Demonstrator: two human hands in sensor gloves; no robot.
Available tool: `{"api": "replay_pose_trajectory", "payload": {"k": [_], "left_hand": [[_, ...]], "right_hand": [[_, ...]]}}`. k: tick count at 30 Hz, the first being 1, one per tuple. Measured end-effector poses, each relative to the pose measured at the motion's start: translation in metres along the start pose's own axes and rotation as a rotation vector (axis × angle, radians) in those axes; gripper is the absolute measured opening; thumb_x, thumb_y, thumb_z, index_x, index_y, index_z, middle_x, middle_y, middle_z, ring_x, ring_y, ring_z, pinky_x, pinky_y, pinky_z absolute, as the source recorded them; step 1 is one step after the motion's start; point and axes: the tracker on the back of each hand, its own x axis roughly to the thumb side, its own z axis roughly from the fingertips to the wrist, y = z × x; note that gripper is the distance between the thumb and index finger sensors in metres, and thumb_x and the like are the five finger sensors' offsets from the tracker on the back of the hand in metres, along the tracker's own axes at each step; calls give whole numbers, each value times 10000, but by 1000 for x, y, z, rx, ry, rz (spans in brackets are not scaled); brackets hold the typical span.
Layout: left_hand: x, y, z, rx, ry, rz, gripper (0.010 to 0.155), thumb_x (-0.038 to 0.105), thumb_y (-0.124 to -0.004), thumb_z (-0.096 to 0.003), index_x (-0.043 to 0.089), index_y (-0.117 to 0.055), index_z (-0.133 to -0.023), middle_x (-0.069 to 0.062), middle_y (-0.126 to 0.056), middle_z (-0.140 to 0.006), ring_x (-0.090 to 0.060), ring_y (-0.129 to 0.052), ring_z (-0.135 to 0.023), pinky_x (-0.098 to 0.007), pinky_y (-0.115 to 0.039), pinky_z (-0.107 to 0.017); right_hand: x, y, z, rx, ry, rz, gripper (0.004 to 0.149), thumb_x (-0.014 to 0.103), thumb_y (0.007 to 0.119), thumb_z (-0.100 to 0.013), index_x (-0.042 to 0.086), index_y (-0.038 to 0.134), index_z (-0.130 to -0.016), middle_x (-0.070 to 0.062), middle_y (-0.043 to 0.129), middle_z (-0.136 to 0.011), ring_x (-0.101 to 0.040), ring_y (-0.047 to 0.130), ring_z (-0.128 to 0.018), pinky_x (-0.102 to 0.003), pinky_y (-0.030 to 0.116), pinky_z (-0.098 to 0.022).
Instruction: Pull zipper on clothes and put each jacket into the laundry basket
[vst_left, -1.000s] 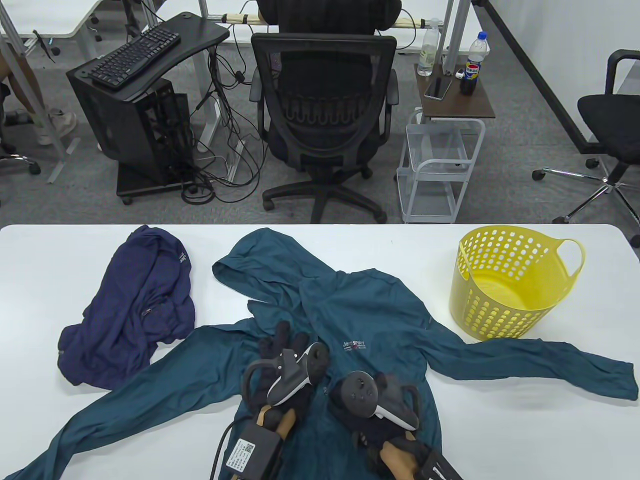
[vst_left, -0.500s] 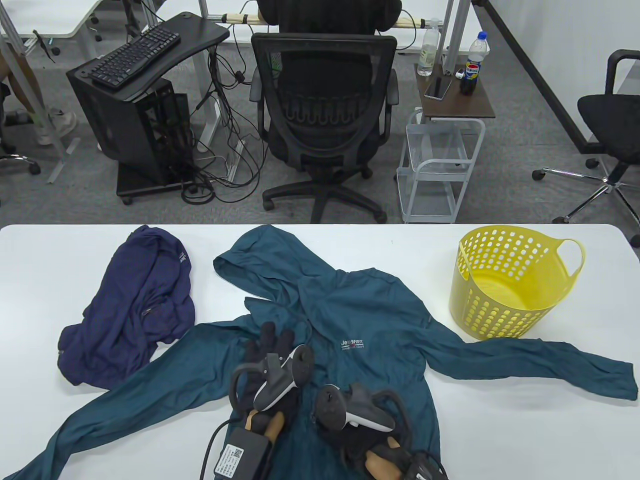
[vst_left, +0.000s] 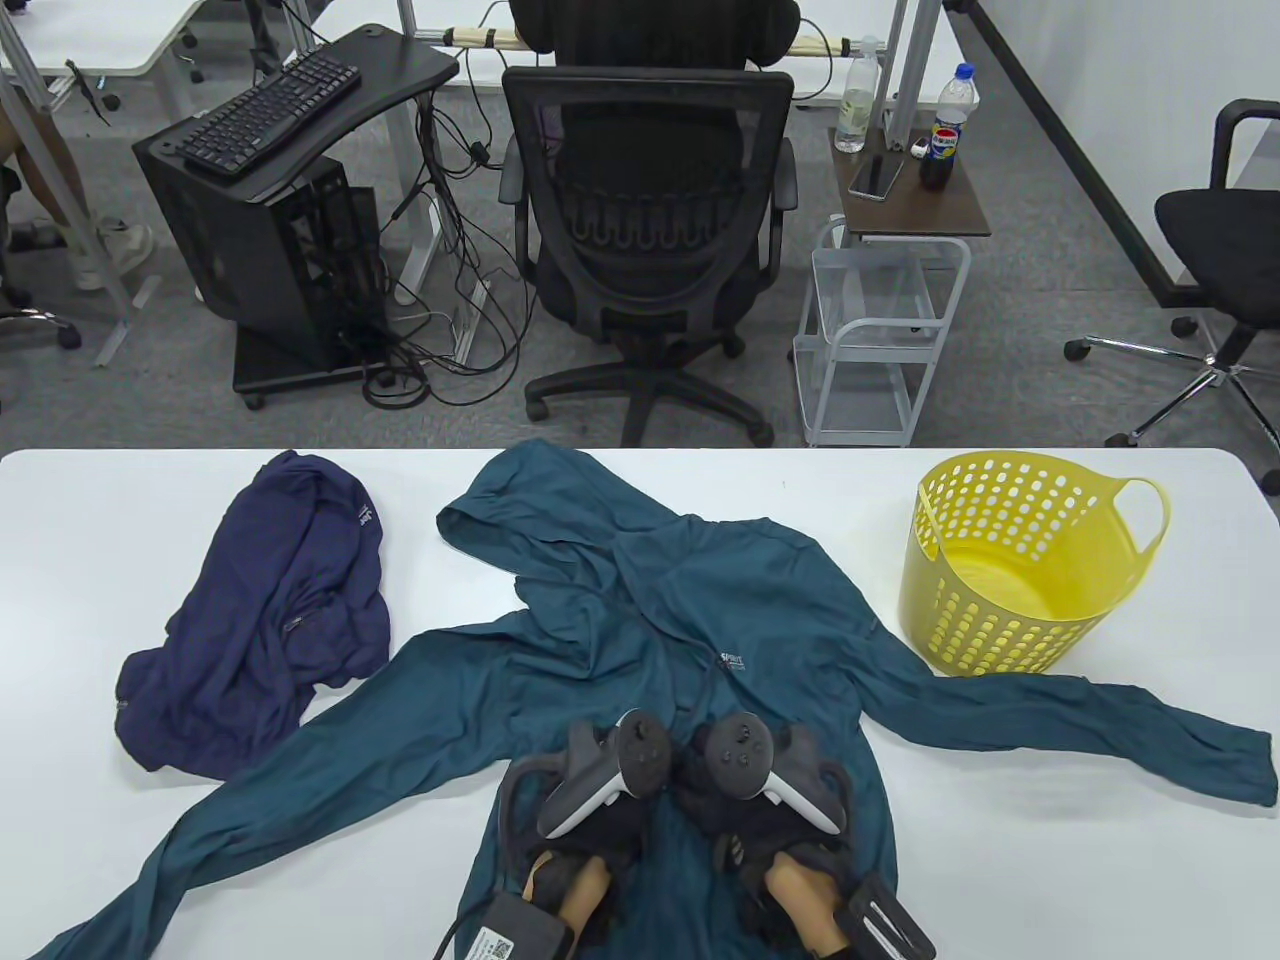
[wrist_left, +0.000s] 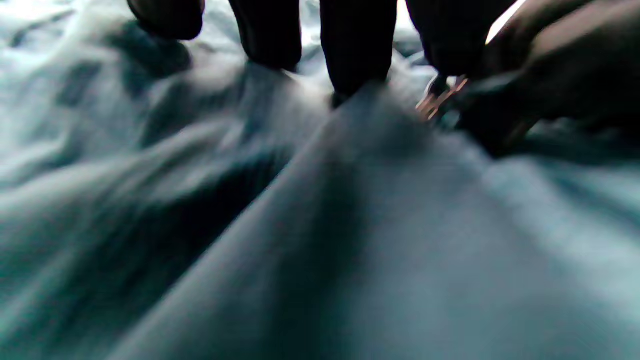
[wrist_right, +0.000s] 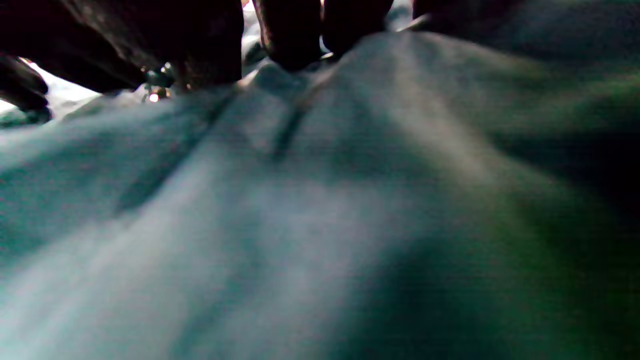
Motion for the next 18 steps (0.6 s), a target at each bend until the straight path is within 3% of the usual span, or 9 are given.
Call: {"api": "replay_pose_trajectory", "payload": {"k": [4, 8, 18], "left_hand": [[-2, -14, -12, -78, -16, -36, 529, 422, -663, -427, 625, -564, -905, 114, -471, -1153, -344, -487, -1069, -640, -483, -715], [-11, -14, -19, -93, -14, -23, 524, 433, -664, -425, 656, -554, -887, 133, -438, -1152, -335, -450, -1071, -629, -485, -718], [-35, -13, -38, -77, 61, 12, 518, 457, -641, -428, 700, -516, -869, 184, -371, -1165, -287, -367, -1098, -607, -417, -747]], "right_hand": [[9, -1, 8, -29, -24, 78, 437, 448, 740, -476, 327, 811, -890, -51, 629, -1131, -376, 602, -1028, -611, 505, -717], [16, -2, 12, -58, -37, 120, 436, 440, 762, -467, 316, 852, -875, -35, 698, -1112, -397, 669, -1008, -619, 516, -713], [36, -1, 27, -88, -135, 205, 439, 443, 774, -459, 306, 880, -862, -23, 742, -1102, -397, 636, -1029, -640, 478, -720]]}}
